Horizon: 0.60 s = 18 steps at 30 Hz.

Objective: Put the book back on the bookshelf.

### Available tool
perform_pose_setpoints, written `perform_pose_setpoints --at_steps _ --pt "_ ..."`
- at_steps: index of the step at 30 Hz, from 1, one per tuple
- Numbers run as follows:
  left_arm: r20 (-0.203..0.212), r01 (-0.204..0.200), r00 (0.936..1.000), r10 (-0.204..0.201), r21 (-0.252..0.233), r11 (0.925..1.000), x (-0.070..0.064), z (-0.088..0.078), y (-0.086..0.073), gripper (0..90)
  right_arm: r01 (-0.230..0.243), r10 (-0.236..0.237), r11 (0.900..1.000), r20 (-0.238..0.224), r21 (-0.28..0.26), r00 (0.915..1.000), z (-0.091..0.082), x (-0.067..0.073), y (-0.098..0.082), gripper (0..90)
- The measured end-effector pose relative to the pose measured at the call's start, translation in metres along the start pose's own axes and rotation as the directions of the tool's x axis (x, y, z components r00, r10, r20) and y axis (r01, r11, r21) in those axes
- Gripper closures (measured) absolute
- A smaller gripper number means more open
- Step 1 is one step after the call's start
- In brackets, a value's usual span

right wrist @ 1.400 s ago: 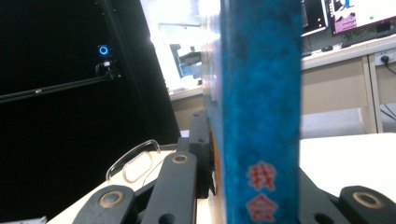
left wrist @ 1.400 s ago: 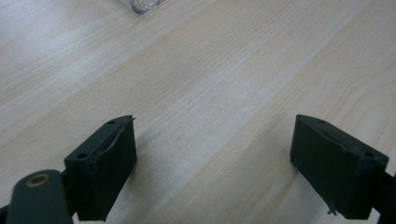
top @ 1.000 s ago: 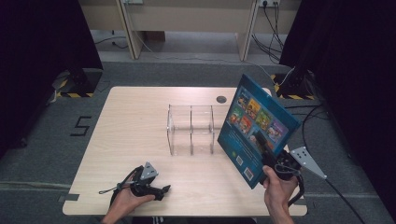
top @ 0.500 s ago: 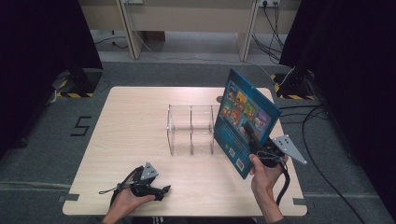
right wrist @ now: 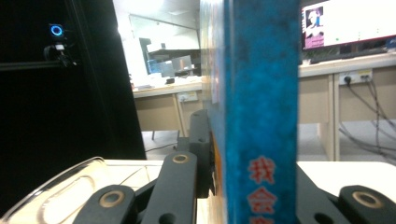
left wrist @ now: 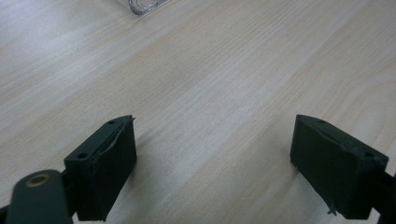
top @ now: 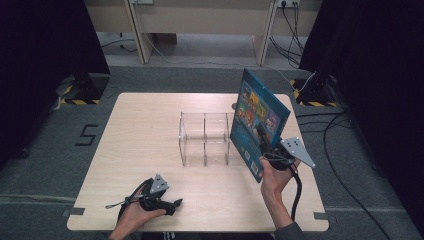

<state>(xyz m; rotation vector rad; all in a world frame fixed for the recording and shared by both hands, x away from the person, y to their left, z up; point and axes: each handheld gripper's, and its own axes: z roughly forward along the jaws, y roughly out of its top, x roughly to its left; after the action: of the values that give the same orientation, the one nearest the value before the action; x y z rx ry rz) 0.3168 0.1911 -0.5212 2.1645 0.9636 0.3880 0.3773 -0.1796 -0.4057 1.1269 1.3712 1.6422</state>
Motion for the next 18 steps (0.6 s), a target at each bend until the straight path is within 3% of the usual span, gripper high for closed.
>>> perform_pose_setpoints --at_steps 10,11,18 --pt "-0.001 0.001 1.0 -0.001 -0.002 1.0 0.0 0.0 0.0 13.5 0.049 -0.049 0.999 0.022 0.009 0.9986 0.01 0.004 -0.014 81.8" --pt "-0.002 0.001 1.0 -0.001 -0.003 1.0 0.0 0.0 0.0 13.5 0.07 -0.07 0.998 0.031 -0.001 0.997 0.01 0.006 -0.017 81.9" --pt "-0.001 0.0 1.0 0.0 -0.001 1.0 0.0 0.0 0.0 13.5 0.087 -0.086 0.996 0.033 -0.01 0.9957 0.008 0.01 -0.021 81.5"
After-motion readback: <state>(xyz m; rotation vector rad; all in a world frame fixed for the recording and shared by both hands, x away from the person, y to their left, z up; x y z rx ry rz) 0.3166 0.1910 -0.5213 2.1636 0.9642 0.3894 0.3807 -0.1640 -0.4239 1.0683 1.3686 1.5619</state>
